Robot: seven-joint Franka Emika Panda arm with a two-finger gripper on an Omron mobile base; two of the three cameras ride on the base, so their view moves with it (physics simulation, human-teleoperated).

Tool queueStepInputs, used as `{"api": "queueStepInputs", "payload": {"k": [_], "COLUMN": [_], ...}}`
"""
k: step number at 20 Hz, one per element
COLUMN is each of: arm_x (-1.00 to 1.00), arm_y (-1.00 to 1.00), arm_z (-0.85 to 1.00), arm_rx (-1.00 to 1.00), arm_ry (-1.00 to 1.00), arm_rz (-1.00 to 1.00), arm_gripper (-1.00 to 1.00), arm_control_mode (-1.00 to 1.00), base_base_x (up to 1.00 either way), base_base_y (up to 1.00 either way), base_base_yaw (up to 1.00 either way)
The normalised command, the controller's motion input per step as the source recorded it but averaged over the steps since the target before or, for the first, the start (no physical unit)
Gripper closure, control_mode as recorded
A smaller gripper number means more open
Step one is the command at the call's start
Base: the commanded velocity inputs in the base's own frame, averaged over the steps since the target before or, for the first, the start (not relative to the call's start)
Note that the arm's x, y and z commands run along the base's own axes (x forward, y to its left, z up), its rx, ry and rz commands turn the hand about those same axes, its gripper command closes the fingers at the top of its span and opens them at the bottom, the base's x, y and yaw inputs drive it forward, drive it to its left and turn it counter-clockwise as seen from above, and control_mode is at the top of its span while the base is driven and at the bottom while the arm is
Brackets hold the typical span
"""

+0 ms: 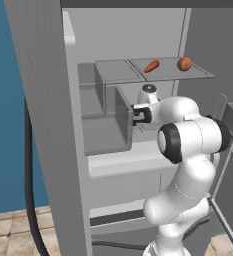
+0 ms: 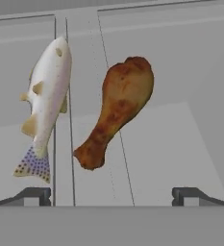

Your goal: Gather the carrot and onion from the fridge and place them on a tray on the dining counter. Then gather the chicken drumstick and fish from the fridge and place them on the other tray.

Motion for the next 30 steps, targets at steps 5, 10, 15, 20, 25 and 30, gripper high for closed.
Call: {"api": "queueStepInputs", "payload": {"k": [5,10,15,20,25,30], "arm_x": [0.28,0.28,0.32,0.25,0.10,0.00], "arm_y": [0.00,0.00,0.04,0.08,0.05,0.00], "arm_z": [-0.22,-0.16,-0.13,-0.14,-0.27,-0.32], "arm_rx": [0.00,0.00,0.00,0.00,0.00,0.00], "arm_ry": [-0.05,-0.04,-0.04,-0.04,-0.03,-0.01], "arm_rz": [0.00,0.00,-0.02,-0.02,-0.01,0.00], "arm_gripper": [-1.00,-1.00,-1.00,-1.00,-1.00,1.00], "arm_control_mode": [-1.00,-1.00,-1.00,-1.00,-1.00,-1.00], "base_base_x": [0.00,0.00,0.00,0.00,0.00,0.00], "base_base_y": [0.00,0.00,0.00,0.00,0.00,0.00], "base_base_yaw": [0.00,0.00,0.00,0.00,0.00,0.00]}}
